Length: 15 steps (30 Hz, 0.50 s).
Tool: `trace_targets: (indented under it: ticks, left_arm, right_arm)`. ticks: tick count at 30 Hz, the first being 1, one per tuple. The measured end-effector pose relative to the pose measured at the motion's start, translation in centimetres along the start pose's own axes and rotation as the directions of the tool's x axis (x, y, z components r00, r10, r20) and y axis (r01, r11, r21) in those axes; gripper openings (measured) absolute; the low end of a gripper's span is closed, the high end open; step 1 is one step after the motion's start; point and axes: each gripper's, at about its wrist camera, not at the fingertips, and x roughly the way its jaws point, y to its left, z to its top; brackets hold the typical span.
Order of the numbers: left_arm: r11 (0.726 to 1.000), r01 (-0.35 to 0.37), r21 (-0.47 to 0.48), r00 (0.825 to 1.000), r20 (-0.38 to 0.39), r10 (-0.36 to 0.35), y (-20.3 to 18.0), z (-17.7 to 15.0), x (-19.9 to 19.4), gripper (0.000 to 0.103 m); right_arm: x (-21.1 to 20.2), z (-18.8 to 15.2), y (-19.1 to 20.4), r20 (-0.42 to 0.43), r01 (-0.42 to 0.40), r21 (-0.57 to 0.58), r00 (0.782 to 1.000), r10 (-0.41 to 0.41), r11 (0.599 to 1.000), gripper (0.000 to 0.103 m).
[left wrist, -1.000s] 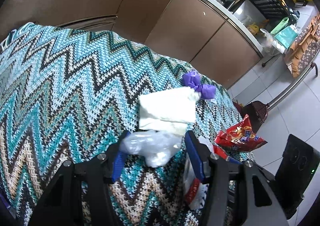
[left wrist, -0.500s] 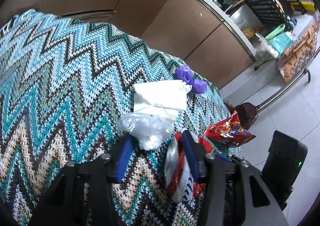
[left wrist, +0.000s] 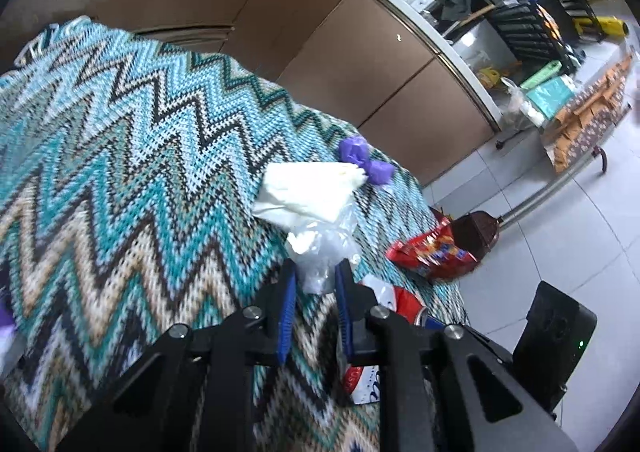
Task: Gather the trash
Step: 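Grasp the clear plastic bag with the left tool while the right grasps the beer can, then carry the plastic bag and beer can to the bin and release both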
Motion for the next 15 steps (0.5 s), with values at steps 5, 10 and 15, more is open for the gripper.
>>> trace_targets:
  ticks: [5, 10, 15]
  left_arm:
    - [0.999, -0.004, 0.040, 1.000, 0.008, 0.003, -1.0, -1.9, -3.4, 0.018]
    - [0.998, -0.014, 0.054, 1.000, 0.022, 0.013, -1.5, -4.5, -6.7, 0.018]
    - [0.998, -0.018, 0.065, 0.999, 0.047, 0.015, -2.1, -6.5, -9.9, 0.018]
  right_arm:
    - [-3.4, -1.7, -0.4, 0.031, 0.010, 0.026, 0.999, -0.011, 1.000, 0.055]
    - [-6.1, -3.5, -0.2, 0.049, 0.030, 0.042, 0.998, -0.032, 0.999, 0.055]
    - [-8.7, -4.9, 1.0, 0.078, 0.039, 0.042, 0.996, -0.042, 0.998, 0.055]
